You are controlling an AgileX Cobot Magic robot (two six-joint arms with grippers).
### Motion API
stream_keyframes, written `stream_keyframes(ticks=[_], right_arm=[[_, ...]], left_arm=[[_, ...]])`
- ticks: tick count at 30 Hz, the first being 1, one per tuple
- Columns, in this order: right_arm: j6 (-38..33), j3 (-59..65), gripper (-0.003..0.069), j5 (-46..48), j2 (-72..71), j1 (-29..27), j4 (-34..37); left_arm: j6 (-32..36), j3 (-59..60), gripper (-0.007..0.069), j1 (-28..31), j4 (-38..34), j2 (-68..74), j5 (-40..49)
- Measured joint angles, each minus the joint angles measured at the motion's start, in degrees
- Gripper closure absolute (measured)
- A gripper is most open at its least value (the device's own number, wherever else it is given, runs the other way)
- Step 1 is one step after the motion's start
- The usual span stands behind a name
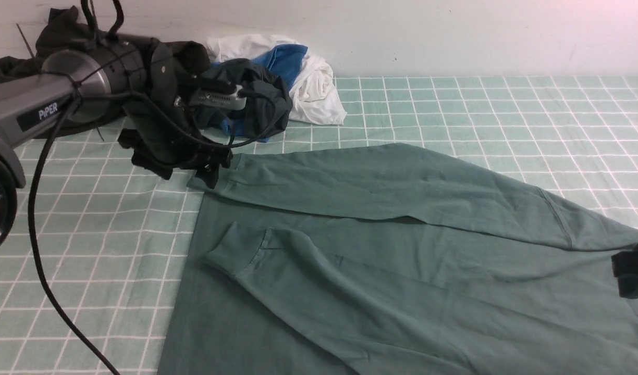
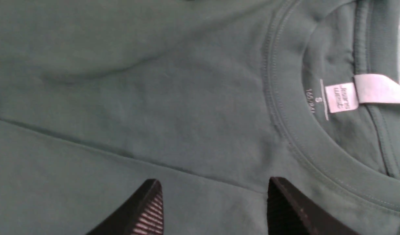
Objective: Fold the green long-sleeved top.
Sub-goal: Use the left arm to clamp the cuff farthest from it
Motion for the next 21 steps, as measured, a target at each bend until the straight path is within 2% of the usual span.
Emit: stream_keyframes(ticks=[5, 8, 10, 12, 13, 14, 15, 16, 17, 19, 21], right_arm=[[-4.2, 0.0, 0.0252, 0.0, 0.0, 0.0, 3.2], [-4.5, 0.0, 0.0252, -0.1, 0.0, 0.0, 3.3], [-4.6, 0.0, 0.0252, -0.1, 0.0, 0.0, 3.3], [-4.6, -0.1, 0.0252, -0.1, 0.0, 0.0, 3.3], [-4.6, -0.1, 0.0252, -0.1, 0.0, 0.0, 3.3], [-4.7, -0.1, 0.0252, -0.1, 0.0, 0.0, 3.3], [-4.8, -0.1, 0.0252, -0.2, 0.0, 0.0, 3.3], [-4.8, -0.1, 0.0252, -0.2, 0.0, 0.0, 3.3], [-4.9, -0.1, 0.0252, -0.3, 0.0, 0.0, 3.3], [-4.9, -0.1, 0.0252, -0.4, 0.0, 0.0, 3.3], [-4.9, -0.1, 0.0252, -0.5, 0.0, 0.0, 3.3]], left_arm=[[-0.1, -2.7, 0.0060, 1.6, -1.9, 4.5, -2.5], [-0.1, -4.5, 0.0112, 1.6, -2.8, 5.6, -2.4], [0.0, -4.7, 0.0176, 1.6, -3.4, 5.8, -2.4], [0.0, -4.7, 0.0281, 1.3, -3.9, 5.8, -2.4], [0.0, -4.7, 0.0281, 1.3, -4.0, 5.8, -2.4], [0.0, -4.7, 0.0379, 1.1, -4.1, 5.7, -2.3], [0.1, -4.7, 0.0435, 0.9, -4.1, 5.6, -2.3], [0.1, -4.7, 0.0446, 0.9, -4.1, 5.6, -2.3], [0.3, -4.7, 0.0532, 0.9, -4.1, 5.5, -2.2], [0.8, -4.7, 0.0587, 0.9, -4.0, 5.1, -2.1], [2.1, -4.7, 0.0601, 0.9, -4.0, 4.4, -1.3]])
